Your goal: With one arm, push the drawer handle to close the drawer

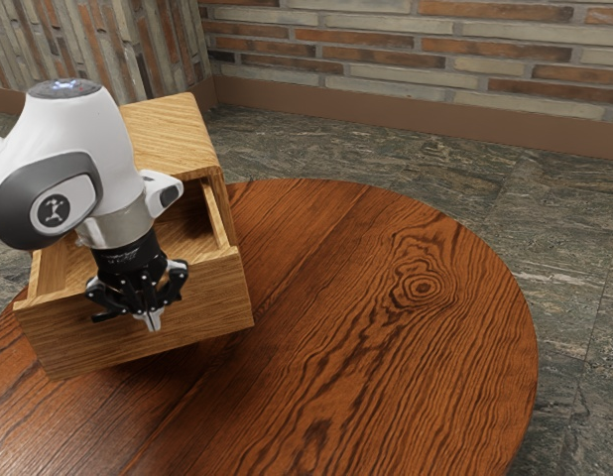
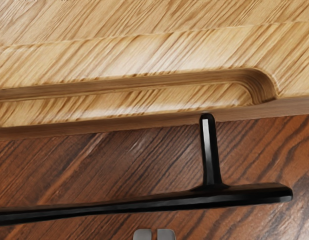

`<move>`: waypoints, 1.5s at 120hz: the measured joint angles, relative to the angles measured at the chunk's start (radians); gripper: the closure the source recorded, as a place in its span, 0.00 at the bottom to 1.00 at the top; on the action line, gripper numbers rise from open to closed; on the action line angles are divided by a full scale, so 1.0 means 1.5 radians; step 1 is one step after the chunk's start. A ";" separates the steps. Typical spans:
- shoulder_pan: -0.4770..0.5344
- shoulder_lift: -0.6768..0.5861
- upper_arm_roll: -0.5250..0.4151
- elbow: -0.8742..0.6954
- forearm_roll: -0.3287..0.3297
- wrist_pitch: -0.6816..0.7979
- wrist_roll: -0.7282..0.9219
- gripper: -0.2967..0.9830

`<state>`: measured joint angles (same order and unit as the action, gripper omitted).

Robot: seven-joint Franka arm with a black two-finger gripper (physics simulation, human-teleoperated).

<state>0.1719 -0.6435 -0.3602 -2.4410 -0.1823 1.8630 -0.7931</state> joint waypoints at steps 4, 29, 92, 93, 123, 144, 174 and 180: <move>0.000 0.001 0.000 -0.001 0.009 0.002 -0.004 0.84; 0.001 0.020 0.001 -0.002 0.046 0.018 -0.024 0.85; 0.059 0.123 0.043 0.087 0.091 0.035 -0.044 0.85; 0.061 0.126 0.045 0.090 0.091 0.035 -0.044 0.85; 0.096 0.200 0.071 0.161 0.100 0.035 -0.027 0.85; 0.111 0.242 0.080 0.200 0.112 0.035 -0.014 0.85; 0.111 0.316 0.116 0.265 0.131 0.035 0.010 0.85; 0.111 0.319 0.117 0.269 0.132 0.035 0.015 0.85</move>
<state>0.3383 -0.1650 -0.1852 -2.0382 0.0162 1.9159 -0.7706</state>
